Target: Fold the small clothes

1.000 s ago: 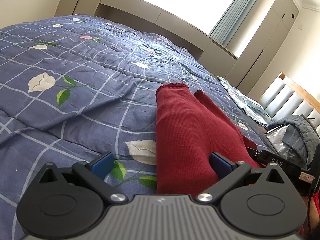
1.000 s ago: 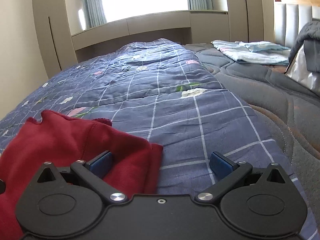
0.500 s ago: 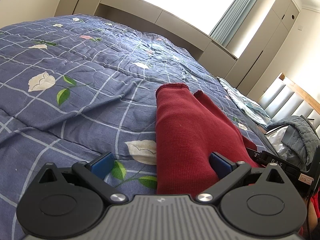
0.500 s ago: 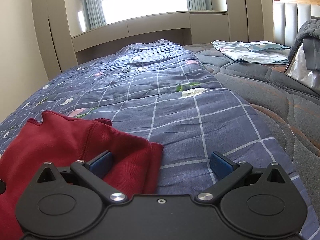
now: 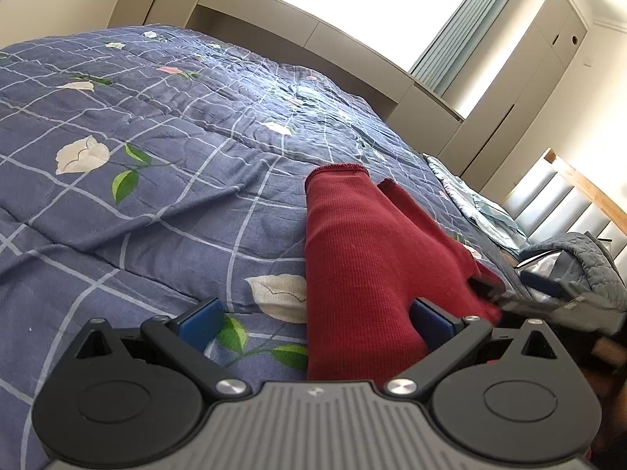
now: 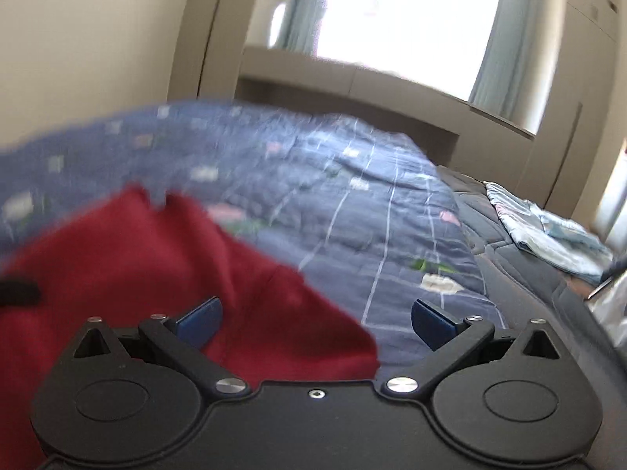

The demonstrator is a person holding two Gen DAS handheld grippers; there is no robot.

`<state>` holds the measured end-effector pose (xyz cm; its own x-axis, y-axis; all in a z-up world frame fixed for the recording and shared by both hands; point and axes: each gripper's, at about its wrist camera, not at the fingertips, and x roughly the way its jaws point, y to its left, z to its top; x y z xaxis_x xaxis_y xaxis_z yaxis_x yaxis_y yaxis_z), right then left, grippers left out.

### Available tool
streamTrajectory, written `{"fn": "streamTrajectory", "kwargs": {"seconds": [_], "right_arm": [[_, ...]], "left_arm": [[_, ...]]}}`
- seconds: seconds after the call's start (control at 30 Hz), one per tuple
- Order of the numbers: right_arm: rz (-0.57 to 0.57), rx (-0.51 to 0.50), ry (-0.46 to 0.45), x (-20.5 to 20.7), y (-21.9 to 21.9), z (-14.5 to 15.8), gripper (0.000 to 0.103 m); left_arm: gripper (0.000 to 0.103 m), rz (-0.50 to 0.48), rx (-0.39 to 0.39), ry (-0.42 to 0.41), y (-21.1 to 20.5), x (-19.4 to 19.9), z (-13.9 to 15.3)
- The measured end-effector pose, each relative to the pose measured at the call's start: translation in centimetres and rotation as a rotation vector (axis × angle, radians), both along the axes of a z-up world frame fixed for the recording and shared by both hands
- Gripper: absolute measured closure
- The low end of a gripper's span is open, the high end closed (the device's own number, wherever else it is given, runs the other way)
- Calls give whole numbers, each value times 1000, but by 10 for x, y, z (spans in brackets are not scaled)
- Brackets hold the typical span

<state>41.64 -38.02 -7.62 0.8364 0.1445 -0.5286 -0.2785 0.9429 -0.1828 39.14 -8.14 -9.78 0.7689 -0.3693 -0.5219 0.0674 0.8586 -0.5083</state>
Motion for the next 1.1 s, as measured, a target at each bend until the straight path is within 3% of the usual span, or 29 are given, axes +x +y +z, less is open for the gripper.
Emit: {"fn": "streamTrajectory", "kwargs": {"seconds": [0.2,0.33,0.53,0.73,0.93,1.1], "right_arm": [[-162,452,155,-4,-57,-14,1],[-159,681,207,-28,-73,-24,1],[-146,672,202,-55,-69,-21,1],[-164,530,179,-67,-52,-19,1],[-143,636,176,-69,-69,-25,0],[-75,726,190,-70,-76,-26,0]], "left_arm": [[0,-1,-3,-1,0,0,0],[0,0,-29,-5,2,0,-2],[1,-6,-55,8,7,-2,0],[1,-19,61,-2,2,-24,4],[1,-53,64,33,5,-15,15],[0,-139,-26,30,13,7,22]]}}
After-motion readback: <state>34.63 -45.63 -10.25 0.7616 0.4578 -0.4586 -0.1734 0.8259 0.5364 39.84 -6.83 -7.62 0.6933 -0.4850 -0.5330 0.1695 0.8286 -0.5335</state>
